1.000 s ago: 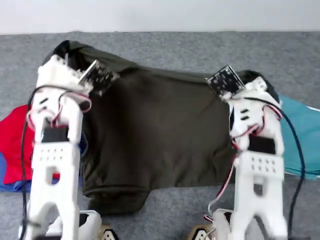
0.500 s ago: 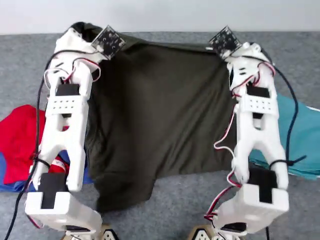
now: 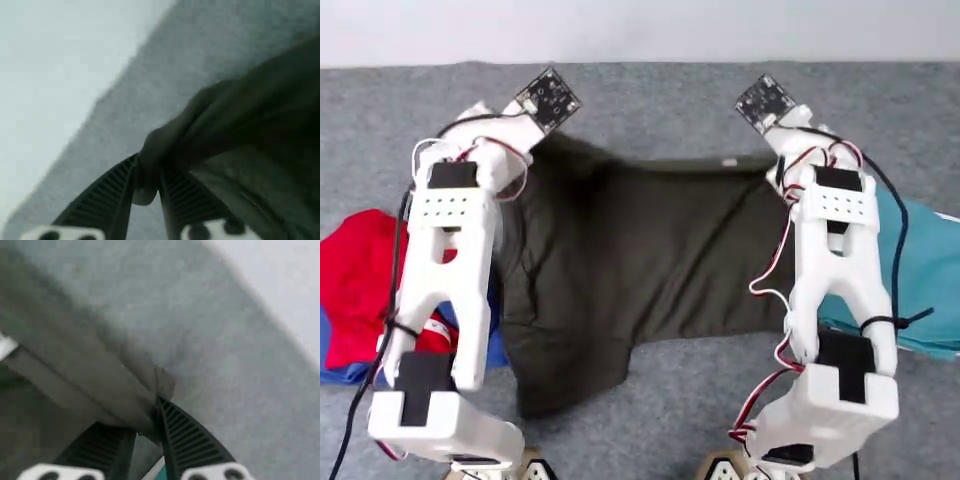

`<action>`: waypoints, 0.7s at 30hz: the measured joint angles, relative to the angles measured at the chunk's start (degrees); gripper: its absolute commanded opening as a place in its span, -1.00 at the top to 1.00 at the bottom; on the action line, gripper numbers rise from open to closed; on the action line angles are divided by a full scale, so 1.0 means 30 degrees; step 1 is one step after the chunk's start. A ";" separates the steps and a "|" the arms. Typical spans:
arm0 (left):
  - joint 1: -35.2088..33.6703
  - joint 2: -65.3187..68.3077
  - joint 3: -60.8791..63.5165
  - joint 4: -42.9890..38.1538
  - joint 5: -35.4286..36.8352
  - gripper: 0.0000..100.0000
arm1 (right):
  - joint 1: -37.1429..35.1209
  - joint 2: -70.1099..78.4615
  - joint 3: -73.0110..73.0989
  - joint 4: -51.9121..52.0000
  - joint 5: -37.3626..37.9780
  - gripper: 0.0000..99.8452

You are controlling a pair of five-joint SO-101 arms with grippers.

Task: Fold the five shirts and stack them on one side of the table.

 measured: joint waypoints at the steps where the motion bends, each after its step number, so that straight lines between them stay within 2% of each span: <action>1: 0.0059 -0.0293 0.0000 0.1143 0.0000 0.97 | 0.0000 -0.0322 0.0000 0.0938 -0.0029 0.98; 15: 0.0791 -0.2725 -0.0176 1.5531 0.0059 0.97 | -0.0088 -0.1758 0.0000 1.2454 -0.0029 0.98; 21: 0.0557 -0.3575 0.1641 1.6586 0.0059 0.97 | -0.0059 -0.1758 0.1084 1.4242 -0.0029 0.98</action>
